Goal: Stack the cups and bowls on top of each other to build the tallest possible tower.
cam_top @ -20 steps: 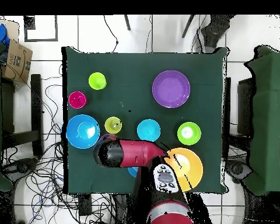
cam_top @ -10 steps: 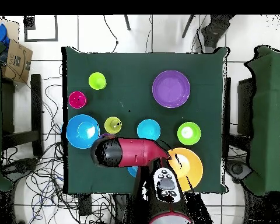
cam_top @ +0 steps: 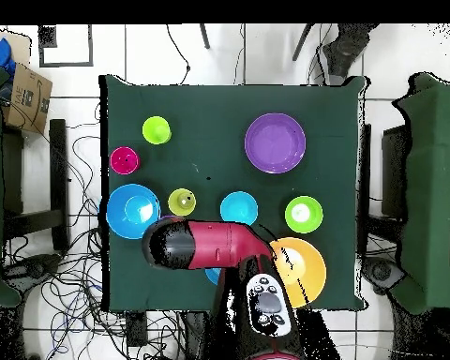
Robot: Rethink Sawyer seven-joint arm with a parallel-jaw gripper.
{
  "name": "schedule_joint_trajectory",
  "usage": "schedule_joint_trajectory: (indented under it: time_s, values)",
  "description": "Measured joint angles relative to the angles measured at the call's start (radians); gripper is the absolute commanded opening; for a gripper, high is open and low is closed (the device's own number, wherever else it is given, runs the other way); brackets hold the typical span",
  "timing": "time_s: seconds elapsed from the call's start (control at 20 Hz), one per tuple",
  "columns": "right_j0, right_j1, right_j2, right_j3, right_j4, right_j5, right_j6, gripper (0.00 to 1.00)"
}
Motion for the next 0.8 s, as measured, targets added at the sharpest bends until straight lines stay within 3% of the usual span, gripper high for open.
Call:
schedule_joint_trajectory:
  time_s: [0.8]
  values:
    - [0.001,-0.009,0.000,0.000,0.000,0.000,0.000,0.00]
